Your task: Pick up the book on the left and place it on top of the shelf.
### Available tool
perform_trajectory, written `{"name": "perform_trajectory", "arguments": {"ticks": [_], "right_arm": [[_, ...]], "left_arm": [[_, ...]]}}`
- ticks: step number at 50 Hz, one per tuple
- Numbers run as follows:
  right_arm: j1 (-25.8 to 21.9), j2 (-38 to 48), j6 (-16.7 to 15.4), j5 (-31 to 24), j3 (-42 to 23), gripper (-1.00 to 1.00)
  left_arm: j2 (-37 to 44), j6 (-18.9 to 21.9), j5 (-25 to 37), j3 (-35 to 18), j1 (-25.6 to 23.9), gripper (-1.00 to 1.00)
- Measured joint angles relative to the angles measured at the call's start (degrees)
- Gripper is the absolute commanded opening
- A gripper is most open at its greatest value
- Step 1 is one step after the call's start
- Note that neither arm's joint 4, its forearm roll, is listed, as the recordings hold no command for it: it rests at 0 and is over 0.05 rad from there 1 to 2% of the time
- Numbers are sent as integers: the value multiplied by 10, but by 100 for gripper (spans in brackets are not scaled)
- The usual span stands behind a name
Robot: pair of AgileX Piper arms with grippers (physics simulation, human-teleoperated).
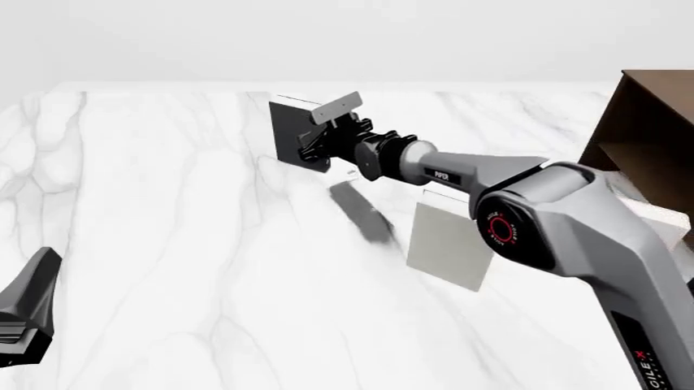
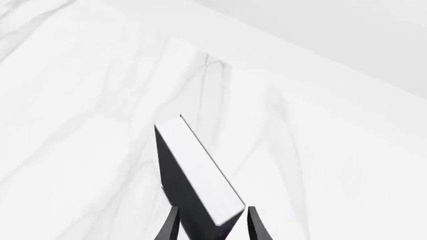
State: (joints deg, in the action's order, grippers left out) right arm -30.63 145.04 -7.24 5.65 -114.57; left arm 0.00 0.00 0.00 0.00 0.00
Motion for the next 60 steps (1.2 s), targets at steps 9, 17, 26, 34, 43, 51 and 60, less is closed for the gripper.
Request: {"name": "perform_trajectory", "arguments": {"ticks": [9, 17, 26, 34, 43, 51, 60], "right_arm": [[-1, 4, -3, -1, -7, -100], [-1, -1, -4, 7, 3, -100], [1, -13, -2, 20, 28, -100], [1, -40, 2, 37, 67, -100], [4, -112, 2, 67, 146, -100], [3, -186, -1, 97, 226, -100], [1, -266, -11, 118, 306, -100]], "left_arm": [[0, 0, 0, 0, 0, 100], [0, 0, 0, 0, 0, 100], [0, 0, 0, 0, 0, 100], [0, 0, 0, 0, 0, 100], [0, 0, 0, 0, 0, 100], [0, 0, 0, 0, 0, 100], [0, 0, 0, 0, 0, 100]]}}
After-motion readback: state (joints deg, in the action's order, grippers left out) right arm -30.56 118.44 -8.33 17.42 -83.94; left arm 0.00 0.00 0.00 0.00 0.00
